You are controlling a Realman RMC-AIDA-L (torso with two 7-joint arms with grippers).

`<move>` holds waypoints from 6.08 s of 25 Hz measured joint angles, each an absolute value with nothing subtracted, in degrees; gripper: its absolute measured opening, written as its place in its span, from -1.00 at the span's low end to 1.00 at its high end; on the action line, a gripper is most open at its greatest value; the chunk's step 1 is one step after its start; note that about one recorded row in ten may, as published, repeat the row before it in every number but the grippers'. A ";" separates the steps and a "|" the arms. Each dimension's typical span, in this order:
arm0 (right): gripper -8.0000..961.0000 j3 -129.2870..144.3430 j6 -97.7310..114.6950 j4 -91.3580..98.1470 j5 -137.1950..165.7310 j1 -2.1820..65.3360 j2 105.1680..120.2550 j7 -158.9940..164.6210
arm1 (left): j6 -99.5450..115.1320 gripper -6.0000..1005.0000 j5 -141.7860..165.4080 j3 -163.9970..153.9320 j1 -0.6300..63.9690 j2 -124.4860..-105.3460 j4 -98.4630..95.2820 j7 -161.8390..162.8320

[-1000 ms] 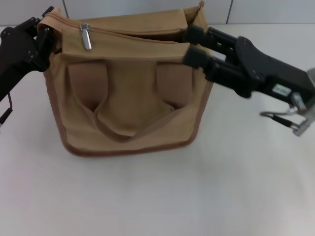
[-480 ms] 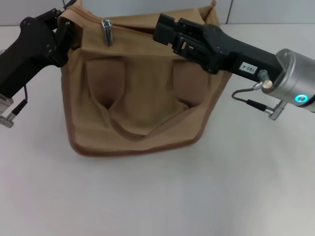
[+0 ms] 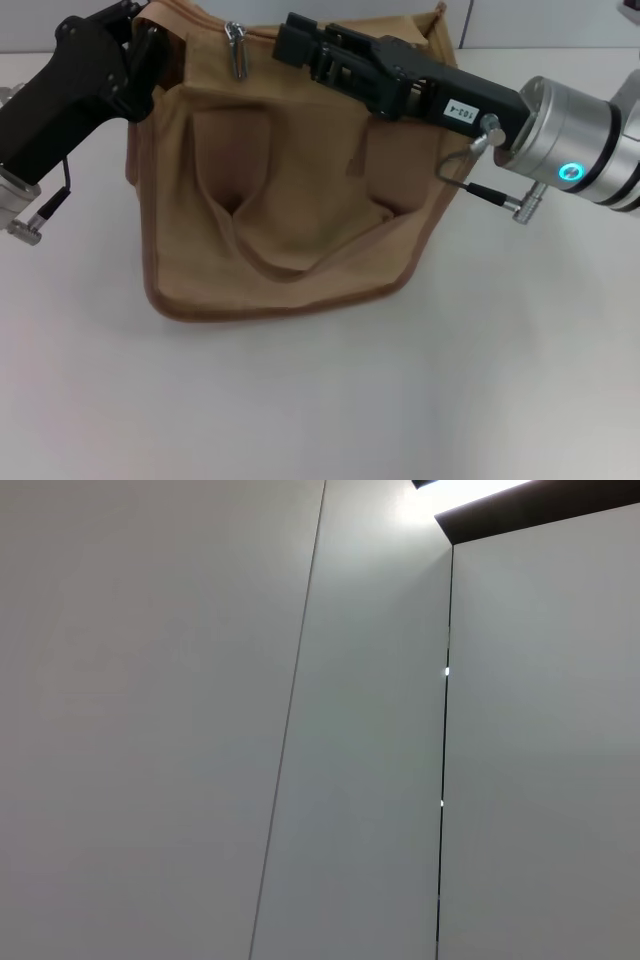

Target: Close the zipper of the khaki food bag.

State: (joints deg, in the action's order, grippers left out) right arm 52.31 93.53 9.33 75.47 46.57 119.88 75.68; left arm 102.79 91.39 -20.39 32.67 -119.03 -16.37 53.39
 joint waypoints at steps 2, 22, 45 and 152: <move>-0.18 52.34 93.17 9.03 75.49 47.02 119.89 75.69 | 102.93 -0.93 91.40 -20.39 32.99 -119.09 -16.35 53.40; -0.18 56.84 89.37 9.45 74.75 49.76 119.88 80.98 | 103.39 -0.93 91.24 -21.38 33.97 -119.09 -15.64 53.53; -0.21 57.30 87.78 9.77 74.26 50.09 119.88 80.54 | 103.88 -0.93 91.00 -21.35 35.04 -119.09 -14.97 53.52; 0.77 66.11 93.25 19.27 93.71 31.75 119.69 53.53 | 109.42 0.56 101.00 -41.84 9.72 -116.28 -29.65 49.75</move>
